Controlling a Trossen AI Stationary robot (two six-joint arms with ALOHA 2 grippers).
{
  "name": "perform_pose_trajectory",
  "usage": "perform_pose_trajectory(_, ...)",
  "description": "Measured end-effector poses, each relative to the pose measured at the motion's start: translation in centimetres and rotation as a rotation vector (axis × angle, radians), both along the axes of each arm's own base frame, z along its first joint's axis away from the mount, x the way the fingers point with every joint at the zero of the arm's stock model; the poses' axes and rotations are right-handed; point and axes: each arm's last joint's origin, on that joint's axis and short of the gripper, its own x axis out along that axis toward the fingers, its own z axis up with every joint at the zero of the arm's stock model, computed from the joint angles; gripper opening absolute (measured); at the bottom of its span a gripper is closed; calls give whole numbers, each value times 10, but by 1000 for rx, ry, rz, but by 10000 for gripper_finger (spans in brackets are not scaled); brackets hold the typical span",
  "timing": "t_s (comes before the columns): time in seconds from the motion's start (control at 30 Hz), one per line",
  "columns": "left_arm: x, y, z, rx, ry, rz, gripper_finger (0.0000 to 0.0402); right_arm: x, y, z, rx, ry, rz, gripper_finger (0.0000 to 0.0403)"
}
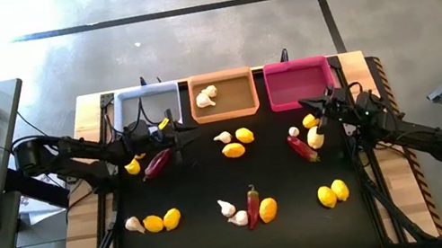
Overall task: Sort produce into baskets
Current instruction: Put the white garlic into the orange bin
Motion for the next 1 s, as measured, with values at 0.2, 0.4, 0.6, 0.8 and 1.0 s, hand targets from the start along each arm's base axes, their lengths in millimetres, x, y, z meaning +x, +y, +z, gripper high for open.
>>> perform_pose_trajectory(0.2,0,-1,0,-1,-1,-2,130,4,4,-4,-32,62,75,16)
perform_pose_trajectory(0.4,0,0,0,-20,-7,11,130,10,7,-6,-7,179,124,80)
perform_pose_trajectory(0.6,0,0,1,4,-5,10,130,15,8,1,126,326,93,150)
perform_pose_trajectory(0.8,2,1,4,-2,-18,26,130,26,6,-18,247,481,41,176)
perform_pose_trajectory(1.0,2,1,4,-1,-18,28,130,33,9,-30,391,548,38,177)
